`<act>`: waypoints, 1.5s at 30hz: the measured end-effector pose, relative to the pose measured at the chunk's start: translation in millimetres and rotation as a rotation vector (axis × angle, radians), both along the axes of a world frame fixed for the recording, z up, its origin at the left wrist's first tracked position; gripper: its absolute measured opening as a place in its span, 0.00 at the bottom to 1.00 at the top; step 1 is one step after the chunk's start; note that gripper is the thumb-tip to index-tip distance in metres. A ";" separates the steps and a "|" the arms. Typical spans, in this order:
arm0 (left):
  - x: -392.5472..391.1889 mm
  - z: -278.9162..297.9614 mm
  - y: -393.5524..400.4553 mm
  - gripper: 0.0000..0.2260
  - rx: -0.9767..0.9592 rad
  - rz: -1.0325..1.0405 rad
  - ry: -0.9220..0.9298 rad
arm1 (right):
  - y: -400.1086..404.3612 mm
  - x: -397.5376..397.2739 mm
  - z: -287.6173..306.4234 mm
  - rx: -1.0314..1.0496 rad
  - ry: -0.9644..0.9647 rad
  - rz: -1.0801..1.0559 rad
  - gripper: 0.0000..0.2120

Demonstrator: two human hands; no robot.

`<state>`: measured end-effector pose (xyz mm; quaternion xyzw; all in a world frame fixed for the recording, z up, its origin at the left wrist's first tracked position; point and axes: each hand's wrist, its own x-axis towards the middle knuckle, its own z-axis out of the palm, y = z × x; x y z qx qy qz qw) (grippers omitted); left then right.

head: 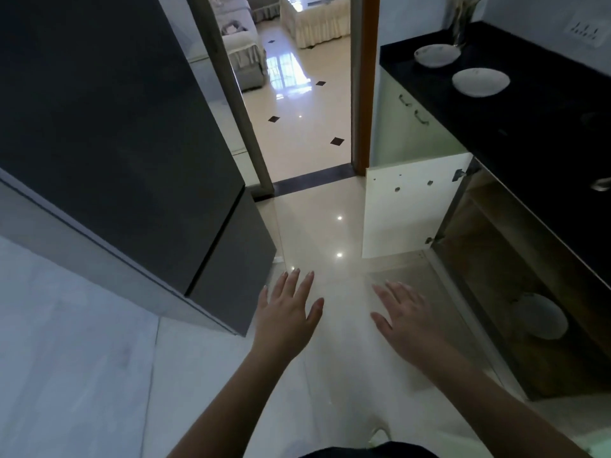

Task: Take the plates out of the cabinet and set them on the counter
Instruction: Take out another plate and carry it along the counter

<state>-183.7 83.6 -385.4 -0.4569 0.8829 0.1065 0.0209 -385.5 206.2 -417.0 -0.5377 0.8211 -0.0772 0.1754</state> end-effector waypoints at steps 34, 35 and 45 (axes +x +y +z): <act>-319.8 -46.8 -118.8 0.28 0.018 -1.263 -0.013 | 12.0 -63.4 -0.3 0.045 0.097 -1.155 0.26; -323.8 -45.9 -114.6 0.29 0.010 -1.278 -0.019 | 12.8 -69.9 -1.1 0.043 0.093 -1.153 0.27; -356.4 -51.2 -112.6 0.31 0.012 -1.257 -0.054 | 9.4 -139.2 -2.8 0.024 0.099 -1.065 0.28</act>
